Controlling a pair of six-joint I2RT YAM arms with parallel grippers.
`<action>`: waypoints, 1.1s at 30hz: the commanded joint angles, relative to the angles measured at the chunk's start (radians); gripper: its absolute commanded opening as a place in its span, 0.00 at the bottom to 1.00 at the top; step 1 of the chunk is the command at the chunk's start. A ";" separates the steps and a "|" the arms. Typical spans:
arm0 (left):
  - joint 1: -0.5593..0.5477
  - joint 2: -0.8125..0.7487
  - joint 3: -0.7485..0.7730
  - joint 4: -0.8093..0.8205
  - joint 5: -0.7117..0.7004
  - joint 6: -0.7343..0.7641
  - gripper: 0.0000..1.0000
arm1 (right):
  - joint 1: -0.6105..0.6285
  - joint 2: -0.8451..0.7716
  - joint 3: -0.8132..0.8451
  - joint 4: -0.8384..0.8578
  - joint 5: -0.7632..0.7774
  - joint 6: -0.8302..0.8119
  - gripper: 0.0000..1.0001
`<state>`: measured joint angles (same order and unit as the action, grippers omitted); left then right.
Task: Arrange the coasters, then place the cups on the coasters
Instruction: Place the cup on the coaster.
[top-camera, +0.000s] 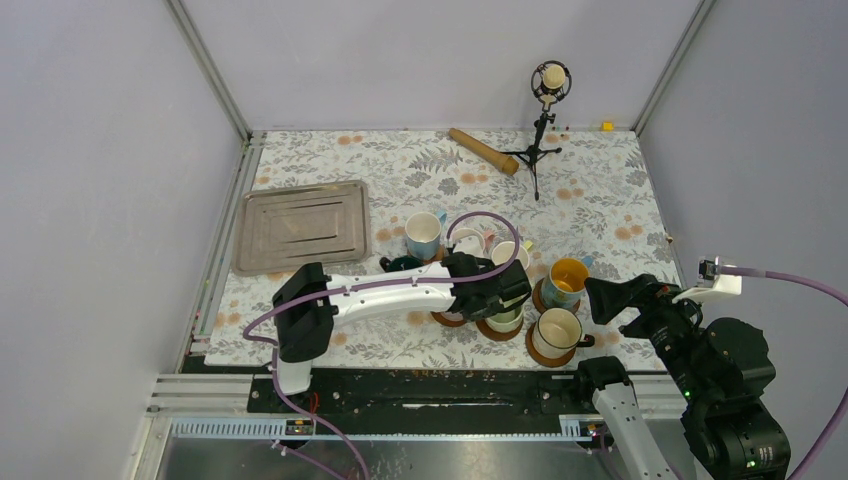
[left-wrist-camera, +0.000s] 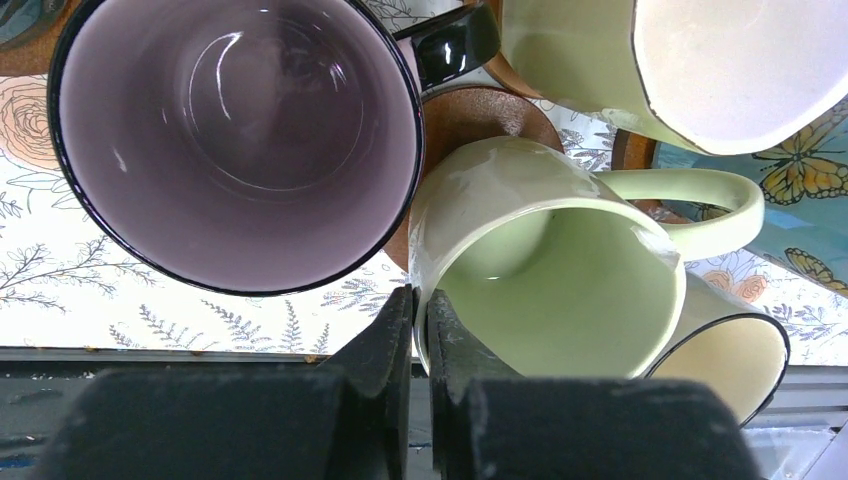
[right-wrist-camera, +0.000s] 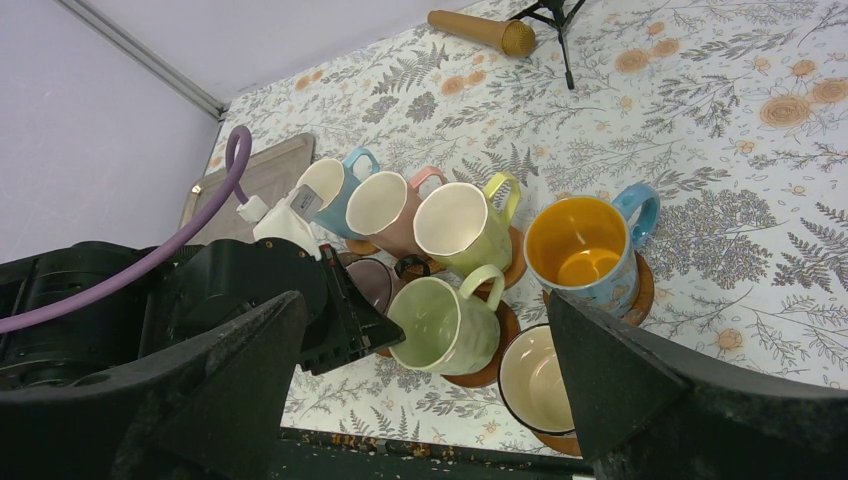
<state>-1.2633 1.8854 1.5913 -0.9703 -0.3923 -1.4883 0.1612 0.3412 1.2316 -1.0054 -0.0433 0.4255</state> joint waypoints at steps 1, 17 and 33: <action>-0.004 -0.013 0.058 0.037 -0.044 -0.002 0.04 | 0.005 0.002 0.030 0.013 0.006 -0.012 0.99; 0.002 0.005 0.058 0.036 -0.030 0.008 0.11 | 0.004 0.004 0.023 0.015 0.008 -0.015 0.99; 0.007 0.011 0.073 0.037 -0.031 0.018 0.11 | 0.005 0.004 0.025 0.015 0.011 -0.016 0.99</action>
<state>-1.2602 1.9091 1.6039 -0.9771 -0.3931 -1.4666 0.1612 0.3412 1.2335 -1.0054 -0.0429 0.4252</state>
